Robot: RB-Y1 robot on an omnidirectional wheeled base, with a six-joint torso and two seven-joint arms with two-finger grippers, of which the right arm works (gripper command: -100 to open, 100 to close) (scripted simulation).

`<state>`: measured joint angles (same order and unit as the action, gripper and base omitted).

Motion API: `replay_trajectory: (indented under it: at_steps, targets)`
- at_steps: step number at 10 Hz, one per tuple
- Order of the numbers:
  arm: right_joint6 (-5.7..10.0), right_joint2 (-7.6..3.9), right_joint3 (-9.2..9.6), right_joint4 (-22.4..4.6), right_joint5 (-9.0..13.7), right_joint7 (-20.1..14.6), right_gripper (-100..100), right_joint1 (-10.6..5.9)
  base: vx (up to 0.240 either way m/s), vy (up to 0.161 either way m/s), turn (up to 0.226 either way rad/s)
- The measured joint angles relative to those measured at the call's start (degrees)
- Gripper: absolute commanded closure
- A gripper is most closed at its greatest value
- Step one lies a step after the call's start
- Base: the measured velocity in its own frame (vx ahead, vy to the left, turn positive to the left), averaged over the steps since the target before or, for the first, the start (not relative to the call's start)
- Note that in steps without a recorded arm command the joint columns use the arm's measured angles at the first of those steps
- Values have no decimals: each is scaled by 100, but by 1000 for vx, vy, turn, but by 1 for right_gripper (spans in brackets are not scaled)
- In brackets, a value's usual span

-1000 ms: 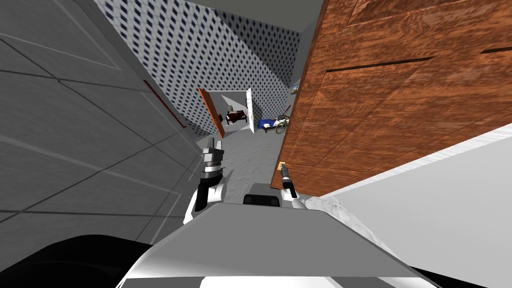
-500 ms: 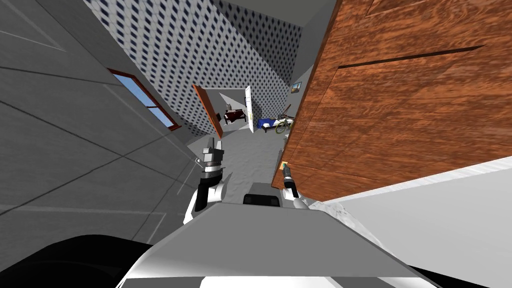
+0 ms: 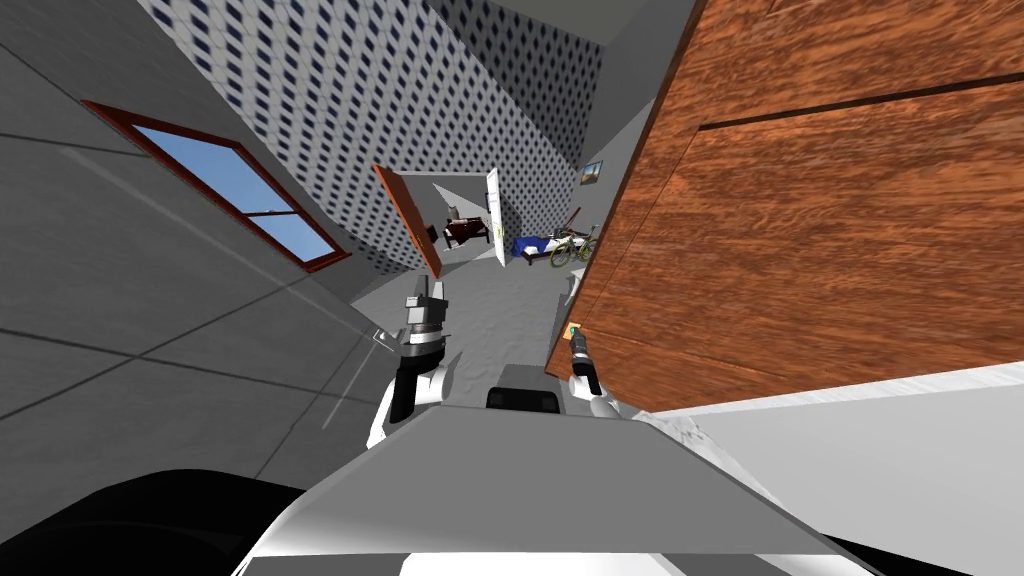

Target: Push the door open

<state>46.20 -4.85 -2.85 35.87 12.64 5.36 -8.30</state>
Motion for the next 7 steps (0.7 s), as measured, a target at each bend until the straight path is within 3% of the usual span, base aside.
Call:
replay_trajectory:
  at_steps: [2, 5, 7]
  targets:
    - [-133, -7, -79, 238, 45, 49, 100, 135, 93, 19, -24]
    - [104, -38, -156, -227, 87, 25, 100, -137, 83, 21, -28]
    - [152, -74, -288, -370, 160, 37, 100, -143, 145, 57, -76]
